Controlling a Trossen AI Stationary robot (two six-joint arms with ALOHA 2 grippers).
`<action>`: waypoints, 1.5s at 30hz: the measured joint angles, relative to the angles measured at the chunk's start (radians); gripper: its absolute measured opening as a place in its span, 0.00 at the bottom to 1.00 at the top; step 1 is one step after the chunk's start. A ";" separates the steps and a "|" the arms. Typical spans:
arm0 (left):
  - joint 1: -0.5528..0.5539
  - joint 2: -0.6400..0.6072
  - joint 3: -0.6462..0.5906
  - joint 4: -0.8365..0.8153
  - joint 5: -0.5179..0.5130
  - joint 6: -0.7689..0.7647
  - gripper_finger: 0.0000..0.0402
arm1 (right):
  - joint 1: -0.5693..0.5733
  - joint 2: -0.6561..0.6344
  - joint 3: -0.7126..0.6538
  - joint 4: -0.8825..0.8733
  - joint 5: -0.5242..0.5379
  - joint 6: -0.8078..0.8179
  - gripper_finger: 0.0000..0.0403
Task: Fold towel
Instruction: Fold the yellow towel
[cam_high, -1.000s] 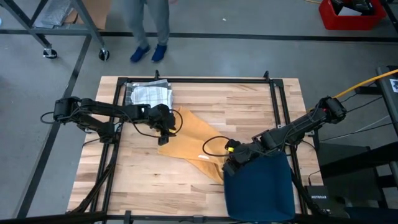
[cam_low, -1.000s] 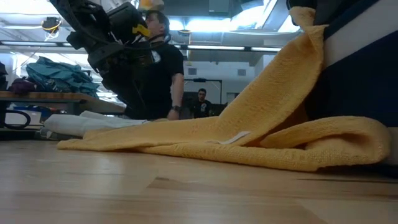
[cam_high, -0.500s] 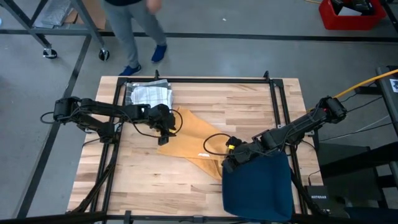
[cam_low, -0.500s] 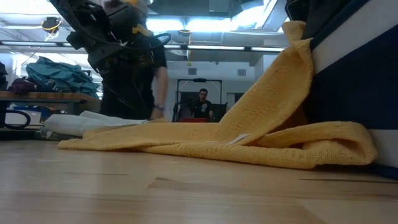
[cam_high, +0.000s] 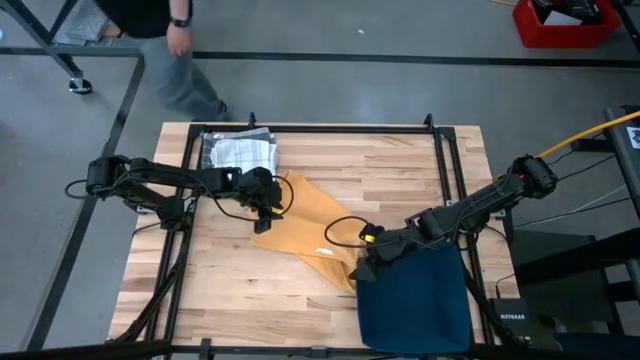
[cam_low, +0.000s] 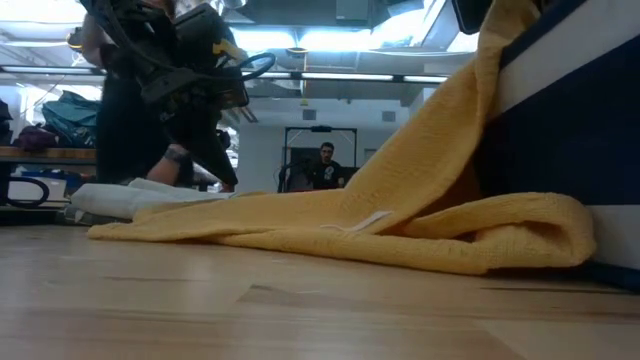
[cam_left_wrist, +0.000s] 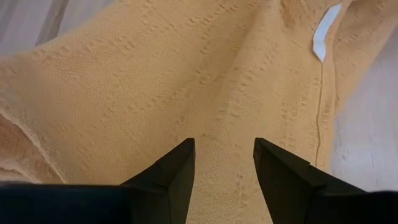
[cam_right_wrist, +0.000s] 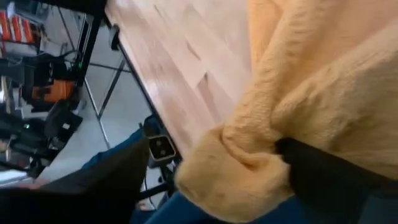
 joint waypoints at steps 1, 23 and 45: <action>0.000 0.000 0.000 0.000 0.000 0.000 0.39 | 0.000 0.000 0.000 -0.001 -0.014 0.000 0.91; 0.000 0.000 0.000 0.001 0.000 0.077 0.39 | 0.001 -0.010 0.000 -0.007 0.050 -0.112 0.90; 0.000 0.000 0.000 0.079 -0.018 -0.078 0.39 | 0.000 -0.189 0.001 -0.015 0.120 -0.290 0.90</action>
